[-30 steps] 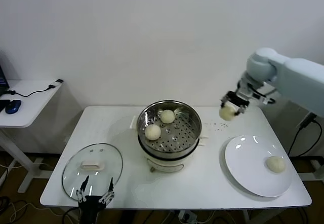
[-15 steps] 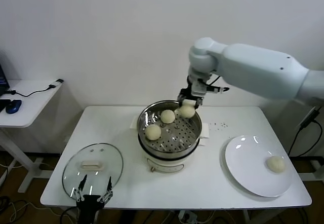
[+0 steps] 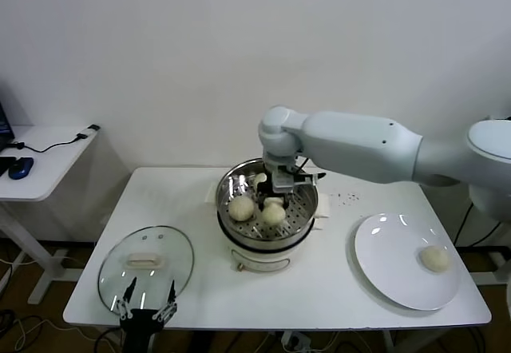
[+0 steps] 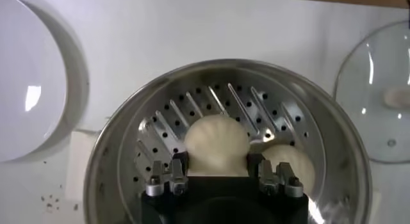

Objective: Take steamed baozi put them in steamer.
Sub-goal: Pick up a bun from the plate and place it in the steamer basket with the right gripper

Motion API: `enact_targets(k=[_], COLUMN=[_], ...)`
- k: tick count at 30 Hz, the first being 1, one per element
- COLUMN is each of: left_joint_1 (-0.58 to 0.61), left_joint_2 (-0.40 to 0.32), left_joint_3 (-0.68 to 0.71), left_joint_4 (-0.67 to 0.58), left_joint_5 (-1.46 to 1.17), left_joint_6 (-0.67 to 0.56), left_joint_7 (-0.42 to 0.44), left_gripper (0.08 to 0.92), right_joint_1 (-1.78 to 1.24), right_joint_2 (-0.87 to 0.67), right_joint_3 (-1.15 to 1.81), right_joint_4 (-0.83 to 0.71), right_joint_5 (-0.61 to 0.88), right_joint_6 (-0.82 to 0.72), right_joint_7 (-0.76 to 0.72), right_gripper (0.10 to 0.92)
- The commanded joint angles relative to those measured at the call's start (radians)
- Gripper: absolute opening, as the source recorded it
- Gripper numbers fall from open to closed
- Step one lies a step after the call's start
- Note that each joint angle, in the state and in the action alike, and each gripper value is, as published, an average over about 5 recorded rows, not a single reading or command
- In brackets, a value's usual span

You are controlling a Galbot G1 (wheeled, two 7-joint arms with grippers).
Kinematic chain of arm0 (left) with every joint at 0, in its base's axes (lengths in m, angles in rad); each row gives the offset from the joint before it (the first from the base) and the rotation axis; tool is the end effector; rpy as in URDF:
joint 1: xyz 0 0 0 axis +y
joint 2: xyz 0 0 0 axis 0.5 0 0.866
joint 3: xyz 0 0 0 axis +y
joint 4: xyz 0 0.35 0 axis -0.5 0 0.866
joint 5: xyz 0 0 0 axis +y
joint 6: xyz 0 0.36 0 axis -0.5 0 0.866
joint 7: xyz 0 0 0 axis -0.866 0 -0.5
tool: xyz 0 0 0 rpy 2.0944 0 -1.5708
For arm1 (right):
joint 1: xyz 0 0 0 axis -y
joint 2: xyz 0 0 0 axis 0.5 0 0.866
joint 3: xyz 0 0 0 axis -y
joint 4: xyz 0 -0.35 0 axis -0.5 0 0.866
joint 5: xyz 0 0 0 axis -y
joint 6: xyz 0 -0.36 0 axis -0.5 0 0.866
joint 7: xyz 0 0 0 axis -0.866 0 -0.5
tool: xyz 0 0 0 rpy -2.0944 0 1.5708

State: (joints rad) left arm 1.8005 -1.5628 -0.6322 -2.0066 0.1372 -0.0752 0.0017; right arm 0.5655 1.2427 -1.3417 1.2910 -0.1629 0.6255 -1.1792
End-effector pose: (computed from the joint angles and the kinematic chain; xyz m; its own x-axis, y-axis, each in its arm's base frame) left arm 0.1014 0.0370 -0.3662 -0.9681 -0.0788 0.2377 -0.0284 0.9776 0.2085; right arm 0.5359 0.1686 -0.0781 -0.0675 -0.0208 0.9975 0.0472 -0.9987 -0.0177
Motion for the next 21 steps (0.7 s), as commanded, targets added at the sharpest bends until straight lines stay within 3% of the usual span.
enact_targets(k=[1, 7, 15, 21], left_joint_1=[-0.005, -0.012, -0.006, -0.003], left_joint_2=[0.003, 0.005, 0.005, 0.004], left_joint_3=[0.002, 0.003, -0.001, 0.000], left_joint_4=[0.006, 0.007, 0.006, 0.003], left_joint_5=[0.001, 0.002, 0.000, 0.001], left_joint_6=[0.004, 0.007, 0.004, 0.004], left_joint_7=[0.000, 0.000, 0.000, 0.000], left_gripper=[0.823, 0.823, 0.823, 0.823], right_joint_1=[-0.056, -0.063, -0.068, -0.048], right_joint_2=[0.046, 0.052, 0.041, 0.019], right_joint_3=[-0.020, -0.020, -0.015, 0.024], right_joint_4=[-0.017, -0.030, -0.041, -0.031], right_joint_5=[-0.009, -0.021, -0.022, -0.019], right_joint_6=[0.012, 0.018, 0.017, 0.027], right_joint_7=[0.009, 0.014, 0.019, 0.018], right_gripper=[0.594, 0.602, 0.777, 0.822])
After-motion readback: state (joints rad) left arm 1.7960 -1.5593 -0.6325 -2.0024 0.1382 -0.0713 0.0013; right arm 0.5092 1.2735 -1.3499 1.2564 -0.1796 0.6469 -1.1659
